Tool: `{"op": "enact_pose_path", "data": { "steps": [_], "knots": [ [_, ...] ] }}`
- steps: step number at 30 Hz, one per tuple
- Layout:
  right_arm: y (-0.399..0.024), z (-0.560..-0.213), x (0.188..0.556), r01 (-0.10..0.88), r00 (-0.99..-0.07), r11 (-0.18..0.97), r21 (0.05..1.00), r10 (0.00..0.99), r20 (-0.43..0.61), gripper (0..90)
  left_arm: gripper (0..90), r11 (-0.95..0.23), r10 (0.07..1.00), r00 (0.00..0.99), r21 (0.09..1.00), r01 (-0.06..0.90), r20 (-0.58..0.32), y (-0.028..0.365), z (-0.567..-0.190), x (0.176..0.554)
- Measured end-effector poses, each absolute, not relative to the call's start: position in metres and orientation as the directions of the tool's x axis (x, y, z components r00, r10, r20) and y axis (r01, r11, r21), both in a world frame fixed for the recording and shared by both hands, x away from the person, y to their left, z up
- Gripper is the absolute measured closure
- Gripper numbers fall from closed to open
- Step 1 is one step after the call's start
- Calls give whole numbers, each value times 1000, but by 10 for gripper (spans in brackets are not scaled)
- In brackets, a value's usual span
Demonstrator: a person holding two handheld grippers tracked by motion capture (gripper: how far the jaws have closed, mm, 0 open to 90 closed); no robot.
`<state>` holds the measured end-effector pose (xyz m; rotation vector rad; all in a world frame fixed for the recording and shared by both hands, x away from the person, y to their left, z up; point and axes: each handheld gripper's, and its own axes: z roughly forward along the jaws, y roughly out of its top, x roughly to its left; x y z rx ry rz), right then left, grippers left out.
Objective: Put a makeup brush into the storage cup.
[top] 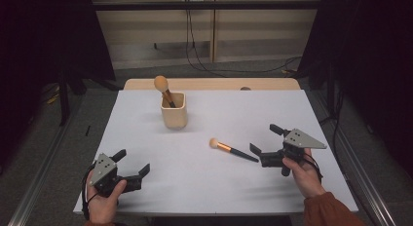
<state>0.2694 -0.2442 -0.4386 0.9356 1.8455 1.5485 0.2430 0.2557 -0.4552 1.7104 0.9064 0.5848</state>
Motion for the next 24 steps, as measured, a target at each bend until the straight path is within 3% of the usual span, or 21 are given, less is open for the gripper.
{"op": "enact_pose_path", "data": {
  "steps": [24],
  "knots": [
    [-211, -428, 317, 221, -683, 133, 966, 728, 55, 6, 30, -159, 803, 596, 951, 264, -31, 253, -454, 241]
  ]
}}
